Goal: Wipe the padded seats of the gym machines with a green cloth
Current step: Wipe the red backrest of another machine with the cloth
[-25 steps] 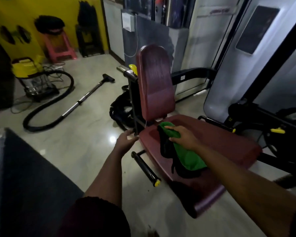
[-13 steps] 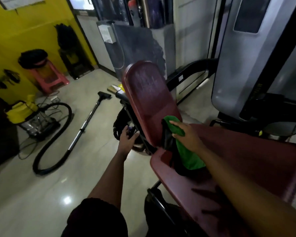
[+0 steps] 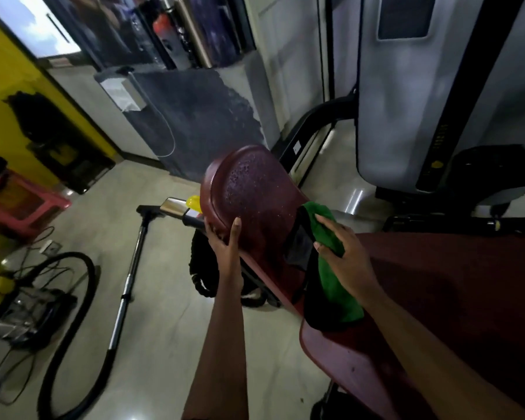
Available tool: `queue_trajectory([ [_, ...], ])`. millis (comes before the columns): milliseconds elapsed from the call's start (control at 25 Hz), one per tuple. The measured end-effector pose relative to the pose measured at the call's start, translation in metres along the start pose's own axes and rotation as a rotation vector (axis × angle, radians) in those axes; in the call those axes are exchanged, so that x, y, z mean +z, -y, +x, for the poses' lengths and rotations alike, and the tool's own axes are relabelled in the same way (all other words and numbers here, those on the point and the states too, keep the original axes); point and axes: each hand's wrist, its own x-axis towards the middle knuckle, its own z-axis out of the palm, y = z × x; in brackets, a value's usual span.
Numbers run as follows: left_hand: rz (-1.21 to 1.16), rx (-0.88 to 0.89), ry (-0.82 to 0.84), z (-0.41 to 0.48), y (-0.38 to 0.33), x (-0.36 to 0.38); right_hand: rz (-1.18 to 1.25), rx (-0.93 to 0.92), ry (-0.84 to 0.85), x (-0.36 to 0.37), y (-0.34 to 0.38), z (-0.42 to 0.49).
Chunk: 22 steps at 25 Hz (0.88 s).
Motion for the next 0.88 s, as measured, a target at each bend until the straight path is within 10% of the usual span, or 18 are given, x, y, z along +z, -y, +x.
queue_trajectory([
  [400,0.021,0.04,0.083,0.005,0.003,-0.021,0.024,-0.203,-0.159,0.106,0.049,0.033],
  [640,0.117,0.197,0.188,0.015,0.008,-0.032,-0.428,-0.295,-0.218,0.158,0.034,0.059],
  [880,0.111,0.192,0.175,0.015,0.009,-0.026,-0.319,0.152,-0.369,0.14,-0.025,0.091],
])
